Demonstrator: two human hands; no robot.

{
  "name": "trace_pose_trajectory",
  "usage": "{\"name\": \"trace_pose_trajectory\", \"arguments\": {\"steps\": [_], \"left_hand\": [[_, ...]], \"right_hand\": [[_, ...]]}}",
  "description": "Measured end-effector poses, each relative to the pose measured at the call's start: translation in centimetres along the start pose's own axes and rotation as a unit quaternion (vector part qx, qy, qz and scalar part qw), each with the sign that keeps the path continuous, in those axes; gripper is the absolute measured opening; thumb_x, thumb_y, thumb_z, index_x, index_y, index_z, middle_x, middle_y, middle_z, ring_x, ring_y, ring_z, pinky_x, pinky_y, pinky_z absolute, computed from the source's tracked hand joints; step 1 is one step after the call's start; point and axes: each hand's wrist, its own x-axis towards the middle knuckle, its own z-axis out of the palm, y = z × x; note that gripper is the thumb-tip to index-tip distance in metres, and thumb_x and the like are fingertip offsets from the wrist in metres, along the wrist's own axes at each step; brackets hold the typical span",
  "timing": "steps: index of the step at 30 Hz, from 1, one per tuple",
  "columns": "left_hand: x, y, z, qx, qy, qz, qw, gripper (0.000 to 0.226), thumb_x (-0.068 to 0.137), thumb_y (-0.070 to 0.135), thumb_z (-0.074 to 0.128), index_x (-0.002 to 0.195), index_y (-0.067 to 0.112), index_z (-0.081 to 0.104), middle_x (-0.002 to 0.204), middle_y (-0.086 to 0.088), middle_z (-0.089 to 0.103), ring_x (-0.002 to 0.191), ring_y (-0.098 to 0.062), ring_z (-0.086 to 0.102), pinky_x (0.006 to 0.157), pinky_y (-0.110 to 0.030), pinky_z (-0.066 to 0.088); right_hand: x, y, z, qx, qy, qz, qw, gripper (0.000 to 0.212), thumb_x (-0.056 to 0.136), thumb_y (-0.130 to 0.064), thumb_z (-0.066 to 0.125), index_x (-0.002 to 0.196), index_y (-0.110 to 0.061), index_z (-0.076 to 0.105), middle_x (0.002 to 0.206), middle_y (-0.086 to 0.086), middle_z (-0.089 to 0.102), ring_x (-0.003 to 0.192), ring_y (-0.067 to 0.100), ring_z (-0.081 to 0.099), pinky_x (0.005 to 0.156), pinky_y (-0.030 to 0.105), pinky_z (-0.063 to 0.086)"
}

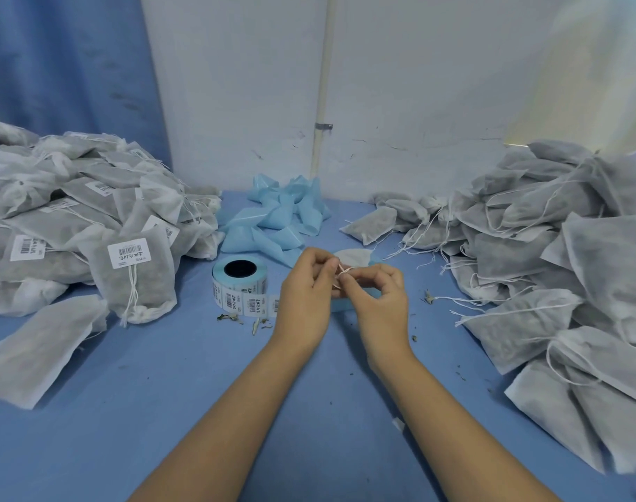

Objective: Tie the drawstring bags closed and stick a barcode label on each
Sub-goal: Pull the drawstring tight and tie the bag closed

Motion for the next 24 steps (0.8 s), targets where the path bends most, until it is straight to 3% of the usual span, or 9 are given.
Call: {"name": "trace_pose_trajectory", "arguments": {"steps": [5,8,11,14,16,19,21,24], "left_hand": [[0.1,-0.1,-0.7,0.054,-0.031,0.051,0.997,0.019,0.097,0.008,0.05,0.082,0.018,0.055,0.077,0.005,0.065,0.072,-0.006,0.062,0.07,-0.015,0.048],[0.3,-0.2,-1.3,0.096,-0.043,0.064,0.992,0.013,0.096,0.009,0.051,0.086,0.011,0.057,0.082,0.0,0.067,0.078,-0.009,0.063,0.079,-0.022,0.05],[0.5,-0.3,-1.8,0.15,-0.042,0.084,0.984,0.013,0.094,0.008,0.055,0.085,0.017,0.059,0.078,0.011,0.064,0.074,0.002,0.06,0.074,-0.012,0.045],[0.6,-0.4,-2.0,0.183,-0.038,0.094,0.978,0.015,0.092,0.011,0.058,0.082,0.022,0.06,0.076,0.017,0.064,0.072,0.01,0.056,0.067,-0.005,0.04],[0.6,-0.5,-2.1,0.199,-0.038,0.094,0.975,0.014,0.093,0.013,0.058,0.083,0.022,0.061,0.075,0.018,0.063,0.072,0.01,0.056,0.066,-0.005,0.04],[0.6,-0.6,-2.3,0.216,-0.039,0.095,0.971,0.011,0.093,0.012,0.057,0.085,0.018,0.063,0.076,0.015,0.063,0.075,0.003,0.058,0.067,-0.007,0.04],[0.6,-0.5,-2.5,0.227,-0.04,0.099,0.968,0.009,0.094,0.012,0.056,0.088,0.013,0.064,0.079,0.008,0.065,0.076,-0.002,0.058,0.068,-0.007,0.04],[0.6,-0.4,-2.8,0.255,-0.044,0.119,0.959,0.01,0.094,0.011,0.056,0.091,0.009,0.065,0.082,0.004,0.064,0.077,-0.004,0.055,0.069,-0.006,0.038]], "right_hand": [[0.2,-0.3,-0.3,0.063,-0.013,0.066,0.996,0.015,0.084,-0.006,0.067,0.074,-0.017,0.068,0.091,0.001,0.064,0.075,-0.003,0.059,0.069,0.009,0.043],[0.1,-0.8,-0.4,0.106,-0.047,0.106,0.988,0.014,0.086,-0.007,0.063,0.076,-0.015,0.069,0.073,-0.007,0.068,0.065,-0.003,0.059,0.061,0.009,0.043],[0.0,-1.1,-0.3,0.198,-0.092,0.186,0.958,0.021,0.087,-0.01,0.058,0.073,-0.019,0.07,0.073,-0.007,0.068,0.068,0.003,0.059,0.063,0.016,0.042],[0.2,-1.3,-0.3,0.286,-0.107,0.248,0.919,0.008,0.08,-0.014,0.059,0.076,-0.017,0.065,0.075,-0.004,0.065,0.068,0.007,0.053,0.06,0.019,0.038],[0.1,-1.4,-0.3,0.332,-0.111,0.26,0.9,0.004,0.07,-0.018,0.062,0.072,-0.018,0.066,0.073,-0.004,0.065,0.065,0.007,0.054,0.055,0.018,0.039],[0.1,-1.4,-0.3,0.349,-0.108,0.265,0.892,0.015,0.072,-0.019,0.061,0.06,-0.02,0.071,0.072,-0.003,0.067,0.064,0.007,0.061,0.051,0.016,0.044],[0.2,-1.3,-0.4,0.33,-0.11,0.264,0.9,0.019,0.077,-0.018,0.061,0.06,-0.019,0.071,0.071,-0.002,0.068,0.064,0.008,0.064,0.052,0.016,0.047],[0.2,-1.4,-0.3,0.324,-0.118,0.275,0.897,0.007,0.07,-0.02,0.065,0.069,-0.015,0.069,0.067,-0.002,0.066,0.052,0.008,0.059,0.048,0.016,0.047]]}}
